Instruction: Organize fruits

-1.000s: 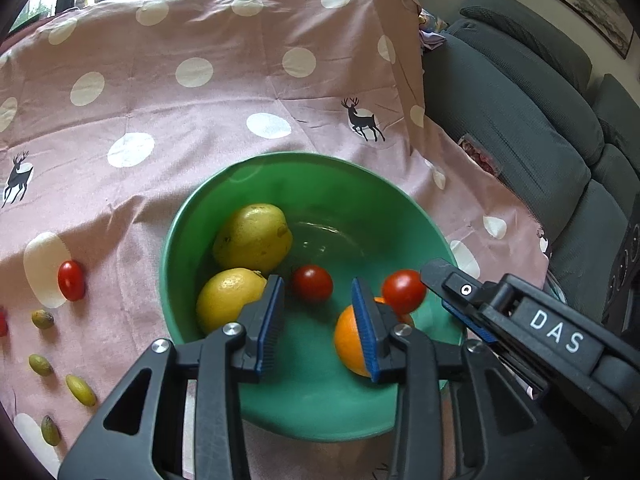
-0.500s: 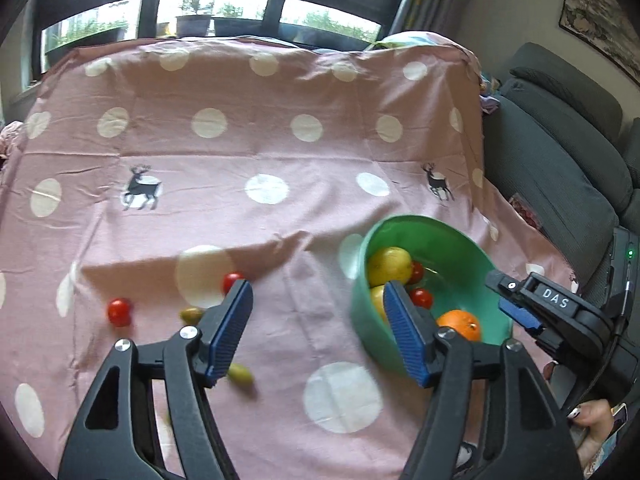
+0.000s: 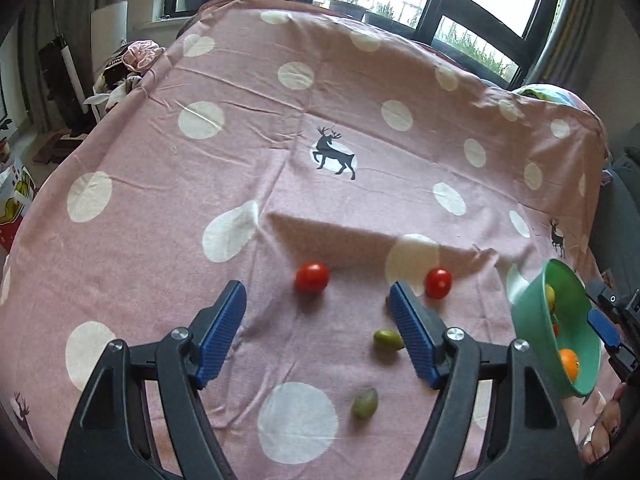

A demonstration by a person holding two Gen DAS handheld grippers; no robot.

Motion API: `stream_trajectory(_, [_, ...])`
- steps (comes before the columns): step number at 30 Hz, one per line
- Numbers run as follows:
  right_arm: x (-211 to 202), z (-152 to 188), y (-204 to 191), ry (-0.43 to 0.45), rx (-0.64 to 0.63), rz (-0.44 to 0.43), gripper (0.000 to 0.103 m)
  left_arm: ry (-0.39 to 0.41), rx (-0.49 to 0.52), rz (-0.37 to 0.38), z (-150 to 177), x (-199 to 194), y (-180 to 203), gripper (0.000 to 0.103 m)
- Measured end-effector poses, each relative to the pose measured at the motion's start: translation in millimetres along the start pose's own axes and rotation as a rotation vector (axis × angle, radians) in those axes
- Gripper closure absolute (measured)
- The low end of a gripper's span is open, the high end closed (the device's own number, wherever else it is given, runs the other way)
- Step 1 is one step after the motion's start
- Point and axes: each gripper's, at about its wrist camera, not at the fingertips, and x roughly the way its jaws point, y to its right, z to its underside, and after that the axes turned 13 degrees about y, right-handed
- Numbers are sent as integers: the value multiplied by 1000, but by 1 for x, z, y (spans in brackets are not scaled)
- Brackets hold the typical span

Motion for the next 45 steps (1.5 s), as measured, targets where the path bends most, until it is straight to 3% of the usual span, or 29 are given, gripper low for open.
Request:
stream_trajectory(9, [36, 27, -48, -100, -102, -107, 48, -43, -28, -37, 6, 19, -18, 29])
stream_trajectory(16, [69, 37, -58, -197, -82, -188, 48, -77, -67, -27, 2, 42, -21, 30])
stream_trajectory(23, [105, 55, -75, -259, -143, -180, 56, -113, -3, -82, 4, 65, -14, 32])
stream_trajectory(32, [130, 71, -74, -373, -122, -177, 60, -126, 64, -144, 5, 73, -6, 34])
stream_trajectory(38, [140, 77, -72, -402, -108, -159, 68, -129, 48, -138, 2, 74, -9, 35])
stream_trajectory(42, [140, 77, -73, -394, -110, -153, 73, -132, 63, -153, 0, 70, -7, 42])
stream_trajectory(45, [140, 77, -72, -393, -105, -154, 73, -110, 38, -91, -6, 60, -3, 43])
